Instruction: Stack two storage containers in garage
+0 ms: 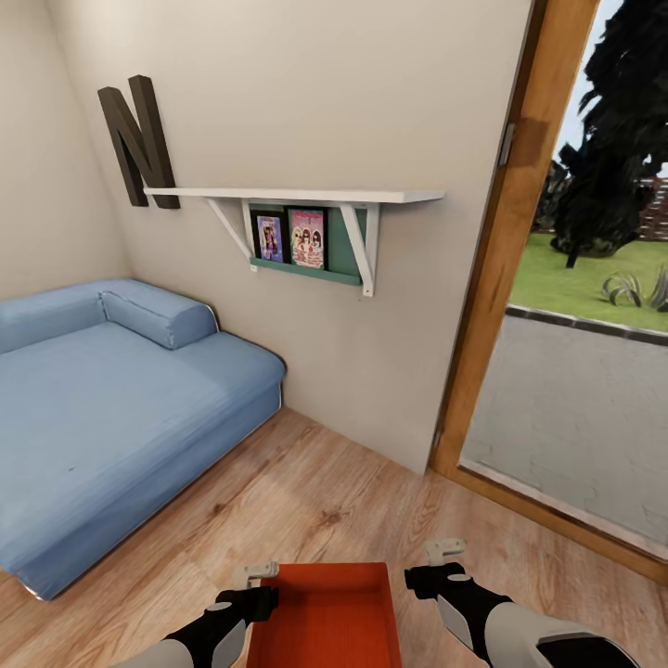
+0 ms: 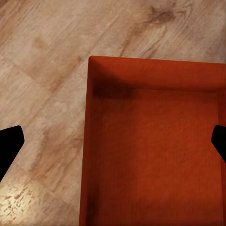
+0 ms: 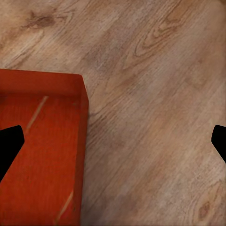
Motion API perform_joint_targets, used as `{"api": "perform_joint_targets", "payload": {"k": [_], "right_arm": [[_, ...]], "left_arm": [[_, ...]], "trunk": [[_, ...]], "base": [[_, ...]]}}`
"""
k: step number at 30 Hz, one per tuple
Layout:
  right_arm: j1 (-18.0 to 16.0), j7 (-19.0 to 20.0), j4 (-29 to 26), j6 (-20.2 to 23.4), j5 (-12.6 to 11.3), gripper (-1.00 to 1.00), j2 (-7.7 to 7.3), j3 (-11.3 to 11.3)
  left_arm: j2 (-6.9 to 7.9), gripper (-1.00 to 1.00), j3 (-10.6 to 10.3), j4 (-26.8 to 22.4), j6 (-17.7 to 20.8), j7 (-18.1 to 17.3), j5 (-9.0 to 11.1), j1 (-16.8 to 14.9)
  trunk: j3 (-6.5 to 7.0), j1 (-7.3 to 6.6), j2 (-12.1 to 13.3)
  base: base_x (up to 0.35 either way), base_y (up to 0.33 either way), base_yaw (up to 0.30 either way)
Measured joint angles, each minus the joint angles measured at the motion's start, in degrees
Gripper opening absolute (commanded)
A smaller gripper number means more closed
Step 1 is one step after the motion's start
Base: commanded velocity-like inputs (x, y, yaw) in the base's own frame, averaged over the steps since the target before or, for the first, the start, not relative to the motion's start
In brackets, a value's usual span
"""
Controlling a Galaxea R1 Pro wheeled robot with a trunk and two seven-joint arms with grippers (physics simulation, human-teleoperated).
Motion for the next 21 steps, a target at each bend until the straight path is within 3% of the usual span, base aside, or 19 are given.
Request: {"api": "perform_joint_targets", "payload": {"k": [21], "right_arm": [[0.0,0.0,0.0,0.0,0.0,1.00,0.00,0.0]], "left_arm": [[0.00,1.00,0.0,0.0,0.0,0.0,0.0,0.0]], "trunk": [[0.00,0.00,0.0]], "base": [[0.000,0.000,0.000]]}}
